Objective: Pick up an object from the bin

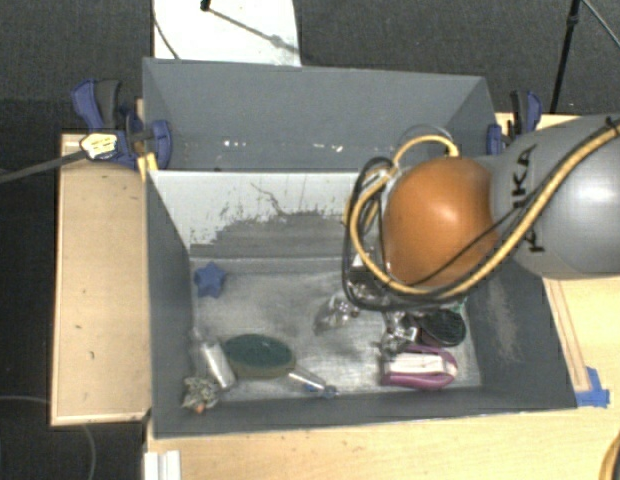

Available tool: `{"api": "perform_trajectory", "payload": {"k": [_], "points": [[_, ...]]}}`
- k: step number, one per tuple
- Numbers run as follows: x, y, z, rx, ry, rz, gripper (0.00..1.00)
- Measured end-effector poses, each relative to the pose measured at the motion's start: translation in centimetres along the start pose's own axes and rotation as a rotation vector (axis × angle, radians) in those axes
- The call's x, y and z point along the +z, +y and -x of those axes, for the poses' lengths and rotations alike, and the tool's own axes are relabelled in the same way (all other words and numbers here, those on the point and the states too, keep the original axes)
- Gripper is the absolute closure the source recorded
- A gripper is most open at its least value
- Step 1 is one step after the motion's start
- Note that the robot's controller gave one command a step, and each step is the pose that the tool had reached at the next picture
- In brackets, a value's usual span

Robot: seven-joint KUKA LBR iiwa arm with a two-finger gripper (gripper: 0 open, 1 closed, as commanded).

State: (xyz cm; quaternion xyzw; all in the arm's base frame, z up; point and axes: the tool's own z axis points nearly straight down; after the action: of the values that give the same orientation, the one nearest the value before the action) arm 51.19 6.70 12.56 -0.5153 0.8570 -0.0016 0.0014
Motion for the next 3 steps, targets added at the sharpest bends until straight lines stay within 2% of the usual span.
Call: {"api": "perform_trajectory", "payload": {"k": [1,2,3], "points": [[2.4,-3.8,-6.1,-0.193,0.001,0.004,0.0],[3.3,-5.0,-8.2,-0.573,-0.005,-0.004,0.0],[3.5,-4.9,-8.4,-0.565,-0.002,0.003,1.0]]}}
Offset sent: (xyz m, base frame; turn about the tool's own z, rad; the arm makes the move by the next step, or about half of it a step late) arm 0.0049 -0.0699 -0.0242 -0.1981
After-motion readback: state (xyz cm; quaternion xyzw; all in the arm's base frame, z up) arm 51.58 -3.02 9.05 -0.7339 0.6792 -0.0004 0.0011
